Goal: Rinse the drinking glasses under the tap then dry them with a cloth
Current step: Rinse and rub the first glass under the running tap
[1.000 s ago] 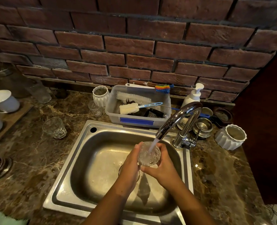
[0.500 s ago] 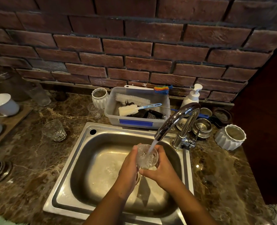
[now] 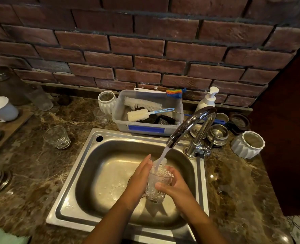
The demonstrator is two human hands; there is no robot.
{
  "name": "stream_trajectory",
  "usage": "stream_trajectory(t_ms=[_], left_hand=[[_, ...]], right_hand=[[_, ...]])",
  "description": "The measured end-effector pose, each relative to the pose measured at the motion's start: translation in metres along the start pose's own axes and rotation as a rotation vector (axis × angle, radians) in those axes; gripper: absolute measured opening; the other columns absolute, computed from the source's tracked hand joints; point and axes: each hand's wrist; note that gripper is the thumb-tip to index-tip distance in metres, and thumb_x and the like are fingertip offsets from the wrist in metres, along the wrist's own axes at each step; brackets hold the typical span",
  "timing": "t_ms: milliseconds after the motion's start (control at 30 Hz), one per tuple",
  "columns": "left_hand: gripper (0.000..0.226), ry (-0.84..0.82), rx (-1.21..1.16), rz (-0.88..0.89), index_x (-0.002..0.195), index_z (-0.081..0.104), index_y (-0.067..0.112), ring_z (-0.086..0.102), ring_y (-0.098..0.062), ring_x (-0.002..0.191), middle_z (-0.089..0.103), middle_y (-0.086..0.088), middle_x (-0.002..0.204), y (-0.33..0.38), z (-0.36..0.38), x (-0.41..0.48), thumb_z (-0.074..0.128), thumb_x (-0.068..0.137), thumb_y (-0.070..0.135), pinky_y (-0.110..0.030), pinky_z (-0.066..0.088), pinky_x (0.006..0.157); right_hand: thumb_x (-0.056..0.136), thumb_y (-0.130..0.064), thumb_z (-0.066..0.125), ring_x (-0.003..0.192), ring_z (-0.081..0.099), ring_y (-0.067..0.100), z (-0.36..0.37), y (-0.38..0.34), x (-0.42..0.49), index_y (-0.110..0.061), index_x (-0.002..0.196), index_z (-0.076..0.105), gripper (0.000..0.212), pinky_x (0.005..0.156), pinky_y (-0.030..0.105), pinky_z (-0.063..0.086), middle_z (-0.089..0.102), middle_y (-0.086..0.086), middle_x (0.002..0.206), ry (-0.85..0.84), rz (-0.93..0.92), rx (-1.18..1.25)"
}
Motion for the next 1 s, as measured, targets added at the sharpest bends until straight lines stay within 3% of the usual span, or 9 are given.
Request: stream_trajectory(t_ms=[133, 300, 367, 433, 500, 600, 767, 833, 1000], left_hand=[[0.065, -0.009, -0.006, -0.047, 0.145, 0.041, 0.053, 0.047, -0.009, 0.133, 0.046, 0.014, 0.146, -0.006, -0.001, -0.008, 0.040, 0.083, 0.073, -0.040, 0.038, 0.113], [0.089, -0.010, -0.073, -0.192, 0.149, 0.045, 0.029, 0.044, -0.031, 0.143, 0.046, -0.009, 0.155, -0.054, -0.005, 0.008, 0.049, 0.080, 0.085, -0.057, 0.033, 0.118], [0.076, -0.002, -0.074, -0.286, 0.140, 0.054, 0.015, 0.060, -0.037, 0.127, 0.061, -0.018, 0.138, -0.040, -0.003, -0.013, 0.049, 0.090, 0.073, -0.056, 0.046, 0.108], [0.057, 0.005, -0.116, -0.344, 0.116, 0.067, 0.010, 0.074, -0.029, 0.092, 0.075, -0.015, 0.104, -0.029, -0.002, -0.028, 0.043, 0.099, 0.059, -0.042, 0.061, 0.084], [0.051, -0.006, -0.110, -0.399, 0.104, 0.069, 0.012, 0.074, -0.017, 0.068, 0.077, -0.004, 0.079, -0.036, -0.002, -0.032, 0.037, 0.104, 0.051, -0.026, 0.057, 0.061], [0.052, 0.012, -0.124, -0.431, 0.124, 0.063, 0.012, 0.071, -0.022, 0.079, 0.074, -0.007, 0.093, -0.037, -0.001, -0.037, 0.040, 0.102, 0.053, -0.030, 0.054, 0.065], [0.052, 0.034, -0.184, -0.500, 0.125, 0.065, 0.010, 0.073, -0.024, 0.069, 0.076, -0.015, 0.094, -0.034, 0.002, -0.045, 0.041, 0.103, 0.050, -0.027, 0.058, 0.058], [0.051, 0.031, -0.200, -0.489, 0.127, 0.063, 0.012, 0.073, -0.025, 0.072, 0.075, -0.017, 0.102, -0.035, 0.003, -0.045, 0.041, 0.103, 0.051, -0.026, 0.057, 0.056], [0.056, 0.007, -0.203, -0.486, 0.128, 0.062, 0.007, 0.070, -0.023, 0.069, 0.074, -0.010, 0.088, -0.035, 0.009, -0.049, 0.038, 0.104, 0.051, -0.028, 0.057, 0.061]], right_hand=[[0.070, -0.026, 0.083, 0.111, 0.068, 0.024, 0.004, 0.013, -0.009, -0.023, 0.132, 0.048, 0.071, 0.104, 0.041, 0.050, 0.073, 0.007, 0.114, -0.001, 0.102, 0.149], [0.071, -0.035, 0.080, 0.098, 0.069, 0.028, 0.010, 0.021, -0.017, -0.011, 0.125, 0.059, 0.063, 0.092, 0.047, 0.052, 0.075, 0.017, 0.107, -0.040, 0.240, 0.227], [0.069, -0.034, 0.083, 0.097, 0.070, 0.030, 0.009, 0.026, -0.019, -0.002, 0.124, 0.060, 0.067, 0.089, 0.043, 0.054, 0.074, 0.021, 0.108, -0.038, 0.304, 0.252], [0.067, -0.038, 0.089, 0.112, 0.064, 0.044, 0.009, 0.030, -0.020, 0.000, 0.126, 0.061, 0.076, 0.102, 0.054, 0.047, 0.066, 0.031, 0.120, -0.064, 0.385, 0.263], [0.070, -0.039, 0.087, 0.116, 0.061, 0.049, 0.009, 0.034, -0.020, -0.004, 0.126, 0.064, 0.070, 0.103, 0.063, 0.045, 0.065, 0.032, 0.124, -0.078, 0.443, 0.262], [0.075, -0.038, 0.077, 0.087, 0.073, 0.036, 0.008, 0.034, -0.022, -0.007, 0.124, 0.064, 0.059, 0.079, 0.046, 0.060, 0.071, 0.025, 0.112, -0.116, 0.500, 0.276], [0.072, -0.040, 0.077, 0.108, 0.066, 0.041, 0.010, 0.034, -0.027, -0.013, 0.121, 0.064, 0.057, 0.106, 0.056, 0.045, 0.068, 0.025, 0.122, -0.095, 0.522, 0.255], [0.073, -0.041, 0.077, 0.109, 0.065, 0.041, 0.009, 0.036, -0.026, -0.013, 0.122, 0.064, 0.057, 0.106, 0.056, 0.045, 0.069, 0.025, 0.120, -0.085, 0.513, 0.239], [0.072, -0.036, 0.082, 0.113, 0.066, 0.041, -0.001, 0.040, -0.028, -0.009, 0.130, 0.059, 0.068, 0.105, 0.058, 0.046, 0.070, 0.023, 0.119, -0.098, 0.473, 0.202]])
Point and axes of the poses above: each hand's wrist, its own x-axis towards the middle knuckle, its own z-axis out of the palm, y = z × x
